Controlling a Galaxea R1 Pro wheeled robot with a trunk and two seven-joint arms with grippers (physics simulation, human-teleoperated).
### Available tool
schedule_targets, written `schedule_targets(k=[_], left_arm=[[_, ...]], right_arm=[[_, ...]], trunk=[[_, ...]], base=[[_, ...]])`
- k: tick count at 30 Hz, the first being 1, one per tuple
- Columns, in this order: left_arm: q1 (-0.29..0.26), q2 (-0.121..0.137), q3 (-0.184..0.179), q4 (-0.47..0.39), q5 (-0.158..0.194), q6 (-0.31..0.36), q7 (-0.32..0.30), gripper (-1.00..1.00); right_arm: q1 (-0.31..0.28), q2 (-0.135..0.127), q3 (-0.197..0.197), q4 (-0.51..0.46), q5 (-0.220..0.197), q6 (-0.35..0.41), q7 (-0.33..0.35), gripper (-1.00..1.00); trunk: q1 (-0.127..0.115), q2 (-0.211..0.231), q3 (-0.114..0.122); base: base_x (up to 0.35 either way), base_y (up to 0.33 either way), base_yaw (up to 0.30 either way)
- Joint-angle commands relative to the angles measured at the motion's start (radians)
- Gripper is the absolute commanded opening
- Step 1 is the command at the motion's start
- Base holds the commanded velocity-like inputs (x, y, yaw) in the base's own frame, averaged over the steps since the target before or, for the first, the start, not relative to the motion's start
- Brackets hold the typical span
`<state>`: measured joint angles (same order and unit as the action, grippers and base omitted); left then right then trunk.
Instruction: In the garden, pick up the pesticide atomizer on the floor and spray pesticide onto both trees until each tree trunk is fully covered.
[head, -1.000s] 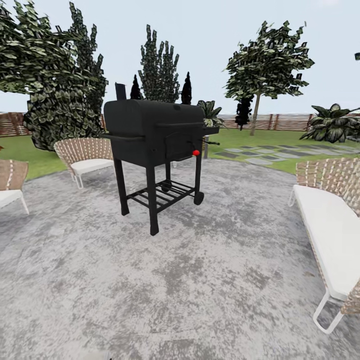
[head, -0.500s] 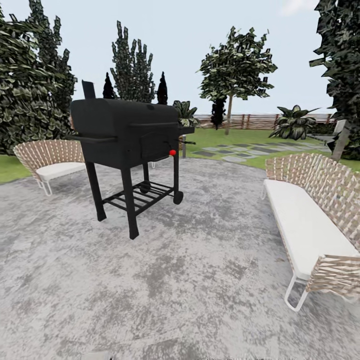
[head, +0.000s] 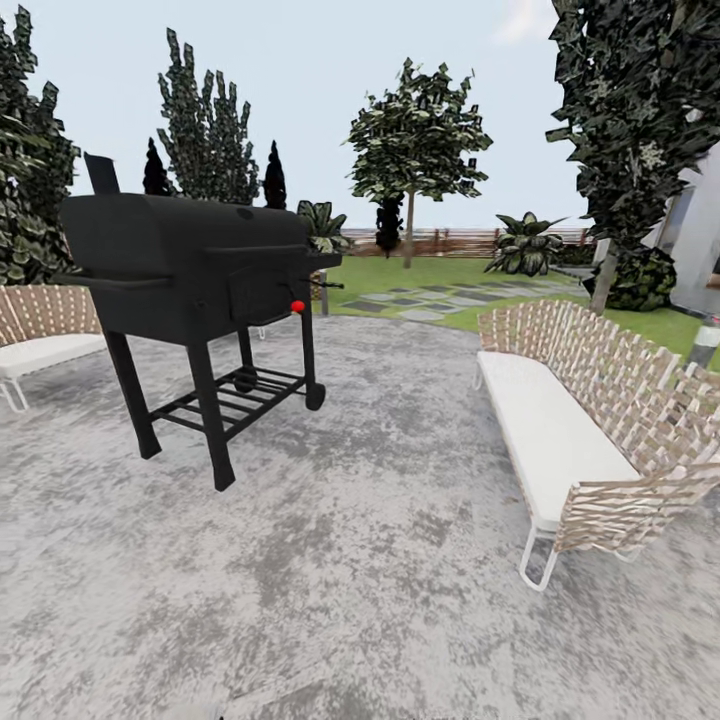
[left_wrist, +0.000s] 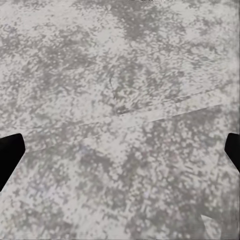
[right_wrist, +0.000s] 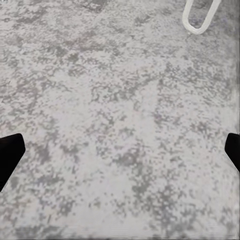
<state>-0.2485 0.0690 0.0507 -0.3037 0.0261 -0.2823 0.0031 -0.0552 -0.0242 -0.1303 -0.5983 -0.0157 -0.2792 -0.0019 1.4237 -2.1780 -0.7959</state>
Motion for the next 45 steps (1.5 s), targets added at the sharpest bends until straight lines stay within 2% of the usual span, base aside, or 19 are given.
schedule_targets(k=[1, 5, 10, 23, 45], left_arm=[[0.000, 0.000, 0.000, 0.000, 0.000, 0.000, 0.000, 1.00], [0.000, 0.000, -0.003, -0.001, -0.003, 0.000, 0.000, 1.00], [0.000, 0.003, -0.002, -0.001, -0.001, 0.000, 0.000, 1.00], [0.000, 0.008, 0.000, -0.002, 0.000, 0.000, 0.002, 1.00], [0.000, 0.008, 0.002, -0.002, 0.000, 0.002, 0.009, 1.00]], right_arm=[[0.000, 0.000, 0.000, 0.000, 0.000, 0.000, 0.000, 1.00], [0.000, 0.000, 0.000, 0.000, 0.000, 0.000, 0.000, 1.00], [0.000, 0.002, 0.001, 0.000, -0.001, 0.002, 0.004, 1.00], [0.000, 0.004, 0.005, 0.003, 0.003, 0.000, 0.007, 1.00], [0.000, 0.001, 0.006, 0.054, 0.004, -0.002, 0.007, 1.00]], trunk=[[0.000, 0.000, 0.000], [0.000, 0.000, 0.000], [0.000, 0.000, -0.004], [0.000, 0.000, -0.023], [0.000, 0.000, -0.025]], base=[[0.000, 0.000, -0.300], [0.000, 0.000, -0.300], [0.201, 0.121, -0.045], [0.337, 0.009, 0.000], [0.340, 0.000, 0.000]])
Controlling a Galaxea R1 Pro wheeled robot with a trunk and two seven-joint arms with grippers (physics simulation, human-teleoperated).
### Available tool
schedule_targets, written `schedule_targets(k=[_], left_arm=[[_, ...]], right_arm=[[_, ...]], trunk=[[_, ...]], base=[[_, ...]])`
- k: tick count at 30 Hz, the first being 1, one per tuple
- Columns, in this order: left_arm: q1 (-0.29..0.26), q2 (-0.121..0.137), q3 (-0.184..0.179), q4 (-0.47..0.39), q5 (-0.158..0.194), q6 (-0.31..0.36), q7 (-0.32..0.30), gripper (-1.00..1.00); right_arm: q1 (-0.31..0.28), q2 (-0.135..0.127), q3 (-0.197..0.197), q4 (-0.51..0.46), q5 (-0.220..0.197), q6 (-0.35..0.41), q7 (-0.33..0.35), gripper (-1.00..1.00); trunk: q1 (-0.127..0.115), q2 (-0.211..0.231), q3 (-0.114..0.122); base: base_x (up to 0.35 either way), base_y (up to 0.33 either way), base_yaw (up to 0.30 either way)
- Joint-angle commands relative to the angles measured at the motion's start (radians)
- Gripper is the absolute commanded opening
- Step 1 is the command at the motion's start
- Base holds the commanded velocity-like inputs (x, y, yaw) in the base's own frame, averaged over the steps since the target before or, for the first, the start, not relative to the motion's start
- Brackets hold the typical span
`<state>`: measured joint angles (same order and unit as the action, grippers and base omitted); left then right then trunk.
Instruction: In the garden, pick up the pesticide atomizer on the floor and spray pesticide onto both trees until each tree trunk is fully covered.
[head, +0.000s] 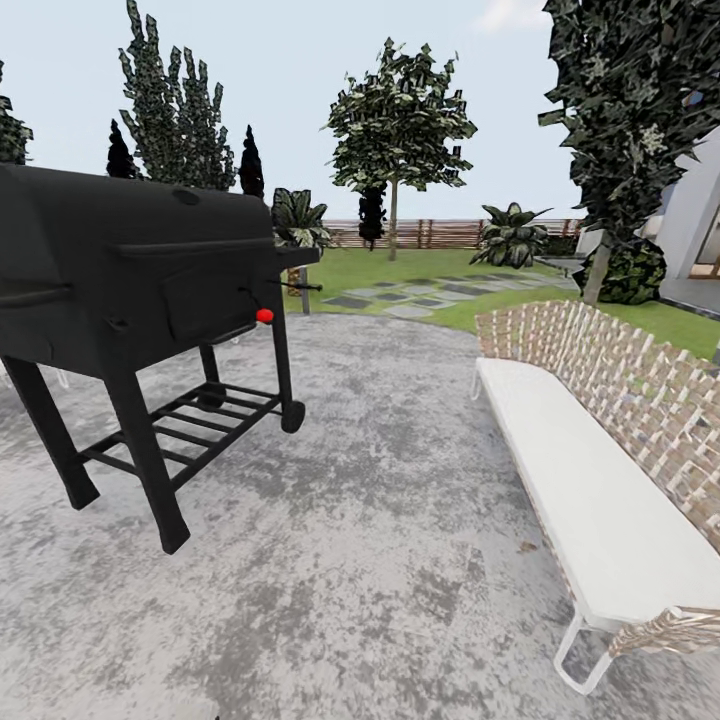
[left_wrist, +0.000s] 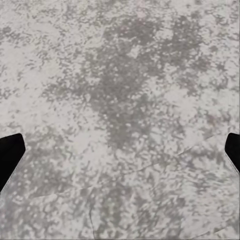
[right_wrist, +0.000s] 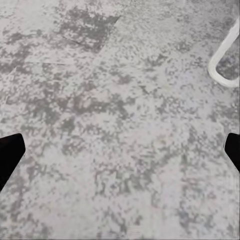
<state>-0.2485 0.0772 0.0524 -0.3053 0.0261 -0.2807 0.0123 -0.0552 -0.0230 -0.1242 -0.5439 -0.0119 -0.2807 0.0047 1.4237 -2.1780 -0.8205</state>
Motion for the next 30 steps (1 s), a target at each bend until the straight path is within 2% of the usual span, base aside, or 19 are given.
schedule_targets(k=[1, 30], left_arm=[[0.000, 0.000, 0.000, 0.000, 0.000, 0.000, 0.001, 1.00], [0.000, 0.003, 0.001, 0.000, 0.000, 0.000, 0.002, 1.00]], right_arm=[[0.000, 0.000, 0.000, 0.000, 0.000, 0.000, 0.000, 1.00], [0.000, 0.004, -0.003, 0.001, -0.002, 0.000, -0.003, 1.00]], trunk=[[0.000, 0.000, 0.000], [0.000, 0.000, -0.003]], base=[[0.341, 0.000, 0.000], [0.343, 0.000, 0.000]])
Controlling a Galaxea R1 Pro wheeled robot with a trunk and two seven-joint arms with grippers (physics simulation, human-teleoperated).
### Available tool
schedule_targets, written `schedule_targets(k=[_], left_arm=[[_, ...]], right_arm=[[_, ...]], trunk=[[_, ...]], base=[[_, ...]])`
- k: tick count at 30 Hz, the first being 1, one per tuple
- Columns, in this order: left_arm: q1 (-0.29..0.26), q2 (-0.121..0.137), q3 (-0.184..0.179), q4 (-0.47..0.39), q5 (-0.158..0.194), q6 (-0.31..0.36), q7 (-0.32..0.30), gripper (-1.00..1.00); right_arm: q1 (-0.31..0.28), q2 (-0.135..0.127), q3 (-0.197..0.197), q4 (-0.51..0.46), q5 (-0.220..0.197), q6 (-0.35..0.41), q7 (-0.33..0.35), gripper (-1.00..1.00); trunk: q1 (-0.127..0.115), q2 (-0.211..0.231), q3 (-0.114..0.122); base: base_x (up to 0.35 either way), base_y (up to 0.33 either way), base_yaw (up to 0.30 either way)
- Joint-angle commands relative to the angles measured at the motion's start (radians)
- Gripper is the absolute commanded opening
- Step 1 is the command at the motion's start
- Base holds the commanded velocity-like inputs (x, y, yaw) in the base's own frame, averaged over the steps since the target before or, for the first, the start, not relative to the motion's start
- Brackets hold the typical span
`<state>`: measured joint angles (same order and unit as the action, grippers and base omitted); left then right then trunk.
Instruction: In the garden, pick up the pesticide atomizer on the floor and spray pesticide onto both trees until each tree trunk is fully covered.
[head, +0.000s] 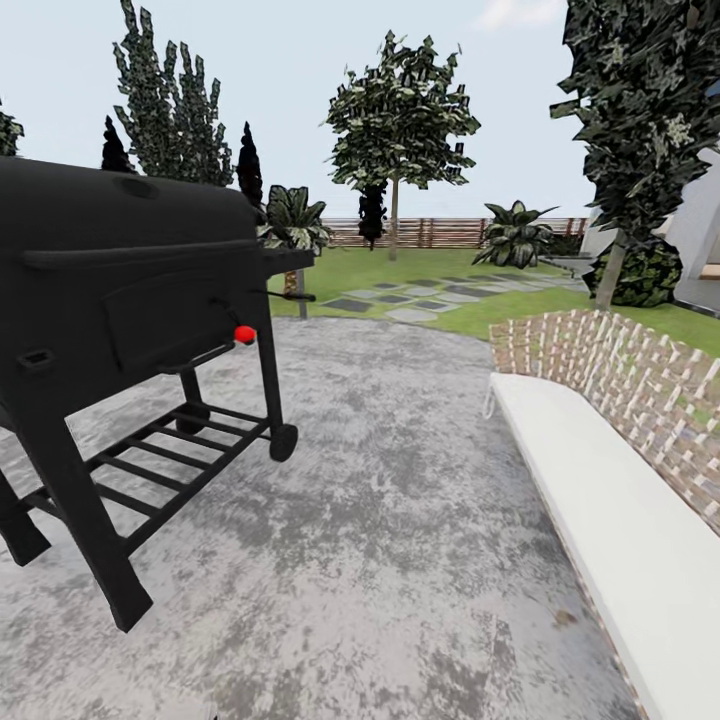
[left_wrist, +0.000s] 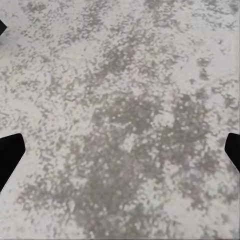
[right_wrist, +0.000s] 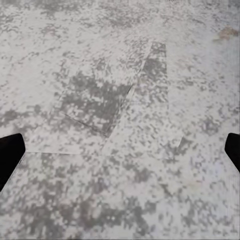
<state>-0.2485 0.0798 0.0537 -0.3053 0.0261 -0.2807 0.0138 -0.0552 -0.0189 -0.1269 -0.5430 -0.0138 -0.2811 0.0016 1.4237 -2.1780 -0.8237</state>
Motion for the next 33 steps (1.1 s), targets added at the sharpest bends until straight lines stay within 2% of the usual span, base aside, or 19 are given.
schedule_targets(k=[1, 20, 33], left_arm=[[0.000, 0.000, 0.000, 0.000, 0.000, 0.000, 0.000, 1.00], [0.000, 0.000, 0.000, 0.000, 0.002, 0.003, 0.000, 1.00], [0.000, 0.000, 0.000, 0.000, 0.002, 0.003, 0.000, 1.00]], right_arm=[[0.000, 0.000, 0.000, 0.000, 0.000, 0.000, 0.000, 1.00], [0.000, 0.003, 0.003, 0.000, 0.000, -0.001, 0.000, 1.00], [0.000, 0.004, 0.004, 0.000, 0.000, 0.000, 0.000, 1.00]], trunk=[[0.000, 0.000, 0.000], [0.000, 0.000, 0.000], [0.000, 0.000, 0.000]], base=[[0.343, 0.000, 0.000], [0.343, 0.000, -0.013], [0.343, 0.000, -0.203]])
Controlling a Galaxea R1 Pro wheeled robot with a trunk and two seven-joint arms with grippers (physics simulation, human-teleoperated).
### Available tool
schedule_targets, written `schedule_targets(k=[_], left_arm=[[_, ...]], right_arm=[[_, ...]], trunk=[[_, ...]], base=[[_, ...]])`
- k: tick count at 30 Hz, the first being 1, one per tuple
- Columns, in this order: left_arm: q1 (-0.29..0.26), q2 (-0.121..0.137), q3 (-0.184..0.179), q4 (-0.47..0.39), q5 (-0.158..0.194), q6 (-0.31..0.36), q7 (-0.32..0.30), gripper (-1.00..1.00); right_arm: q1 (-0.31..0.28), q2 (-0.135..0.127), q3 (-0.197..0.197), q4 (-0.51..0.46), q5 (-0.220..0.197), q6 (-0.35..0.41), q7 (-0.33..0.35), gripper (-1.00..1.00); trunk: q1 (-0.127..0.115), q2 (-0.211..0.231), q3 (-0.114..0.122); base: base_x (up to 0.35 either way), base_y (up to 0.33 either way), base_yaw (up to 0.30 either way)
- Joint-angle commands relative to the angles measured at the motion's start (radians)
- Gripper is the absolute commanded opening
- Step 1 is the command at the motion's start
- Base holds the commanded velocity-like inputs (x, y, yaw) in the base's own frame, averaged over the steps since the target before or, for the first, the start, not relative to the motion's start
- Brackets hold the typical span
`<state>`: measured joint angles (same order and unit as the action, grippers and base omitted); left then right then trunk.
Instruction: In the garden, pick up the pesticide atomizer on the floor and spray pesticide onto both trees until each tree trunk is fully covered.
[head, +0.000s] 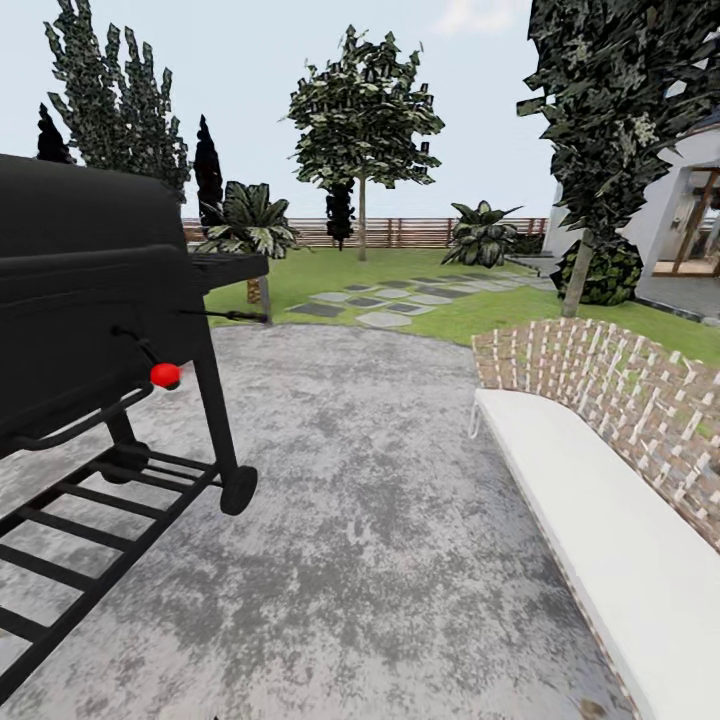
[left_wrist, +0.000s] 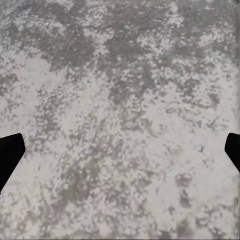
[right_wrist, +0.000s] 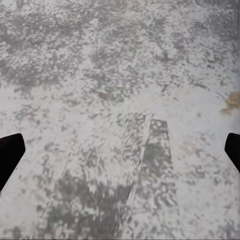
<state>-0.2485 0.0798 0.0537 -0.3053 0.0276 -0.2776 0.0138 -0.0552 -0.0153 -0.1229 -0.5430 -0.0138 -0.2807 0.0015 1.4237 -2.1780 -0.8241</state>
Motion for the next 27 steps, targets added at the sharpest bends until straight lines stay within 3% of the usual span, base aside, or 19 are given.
schedule_targets(k=[1, 7, 20, 27], left_arm=[[0.000, 0.000, 0.000, 0.000, 0.000, 0.000, 0.000, 1.00], [0.000, -0.007, -0.005, -0.014, -0.002, -0.021, -0.006, 1.00], [-0.025, -0.007, -0.001, -0.015, -0.001, -0.052, -0.008, 1.00], [-0.023, -0.007, -0.003, -0.005, 0.000, -0.055, -0.011, 1.00]], right_arm=[[0.000, 0.001, 0.000, 0.001, 0.000, 0.000, 0.000, 1.00], [0.000, 0.002, 0.000, 0.001, 0.001, -0.001, 0.000, 1.00], [0.000, 0.001, 0.024, -0.018, 0.004, -0.044, 0.007, 1.00], [0.000, -0.007, 0.026, -0.017, 0.015, -0.051, 0.005, 1.00]], trunk=[[0.000, 0.000, 0.000], [0.000, 0.000, 0.000], [0.000, 0.000, 0.000], [0.000, 0.000, 0.000]], base=[[0.343, 0.000, -0.012], [0.309, 0.000, -0.004], [0.028, 0.000, 0.000], [0.266, 0.000, 0.000]])
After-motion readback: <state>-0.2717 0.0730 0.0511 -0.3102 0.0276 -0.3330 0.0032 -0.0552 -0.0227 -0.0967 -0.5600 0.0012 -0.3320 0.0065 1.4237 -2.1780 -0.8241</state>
